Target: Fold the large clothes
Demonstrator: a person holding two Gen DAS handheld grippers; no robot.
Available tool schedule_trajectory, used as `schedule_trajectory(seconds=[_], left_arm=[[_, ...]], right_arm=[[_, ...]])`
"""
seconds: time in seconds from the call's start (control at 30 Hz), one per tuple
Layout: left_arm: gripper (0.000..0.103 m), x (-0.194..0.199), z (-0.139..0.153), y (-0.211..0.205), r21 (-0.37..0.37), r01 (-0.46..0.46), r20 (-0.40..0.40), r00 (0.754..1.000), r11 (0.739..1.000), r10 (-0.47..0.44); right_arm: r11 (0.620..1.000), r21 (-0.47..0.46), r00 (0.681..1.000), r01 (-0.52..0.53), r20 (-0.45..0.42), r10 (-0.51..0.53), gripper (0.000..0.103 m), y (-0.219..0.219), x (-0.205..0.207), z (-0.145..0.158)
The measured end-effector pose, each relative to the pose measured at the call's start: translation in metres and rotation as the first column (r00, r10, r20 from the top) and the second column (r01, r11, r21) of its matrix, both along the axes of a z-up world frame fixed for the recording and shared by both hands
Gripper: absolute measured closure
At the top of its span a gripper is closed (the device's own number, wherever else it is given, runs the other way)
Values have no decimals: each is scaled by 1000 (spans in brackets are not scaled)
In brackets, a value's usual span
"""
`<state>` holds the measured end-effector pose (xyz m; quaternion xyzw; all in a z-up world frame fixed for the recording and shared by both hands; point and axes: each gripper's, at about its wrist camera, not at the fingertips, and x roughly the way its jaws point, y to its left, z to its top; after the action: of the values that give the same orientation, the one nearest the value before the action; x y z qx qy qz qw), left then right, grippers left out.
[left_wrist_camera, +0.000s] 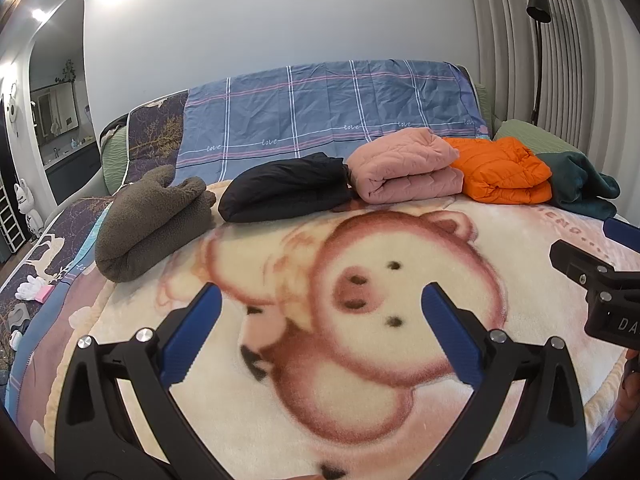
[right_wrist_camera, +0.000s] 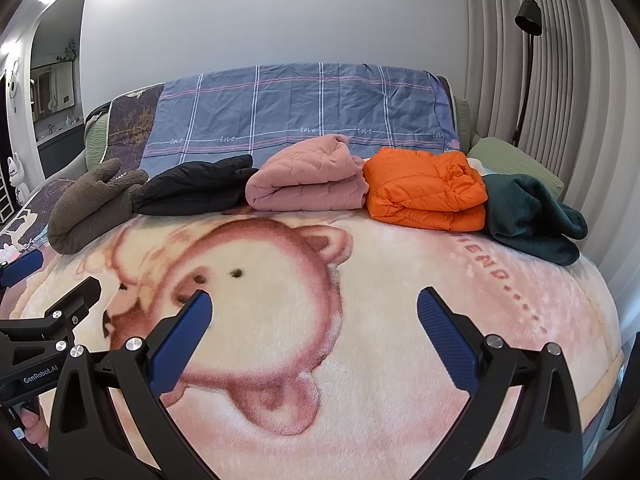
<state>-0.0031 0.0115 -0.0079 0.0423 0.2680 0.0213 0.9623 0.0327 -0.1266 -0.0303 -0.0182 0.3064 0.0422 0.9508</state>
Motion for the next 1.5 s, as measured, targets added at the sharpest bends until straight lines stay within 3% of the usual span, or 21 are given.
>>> schedule_trajectory(seconds=[1.5], left_arm=[[2,-1,-3,-2,6,0,3,1000,1000,0]], right_arm=[[1000,4,1000,6,-3,-6,1,-1,-2,-3]])
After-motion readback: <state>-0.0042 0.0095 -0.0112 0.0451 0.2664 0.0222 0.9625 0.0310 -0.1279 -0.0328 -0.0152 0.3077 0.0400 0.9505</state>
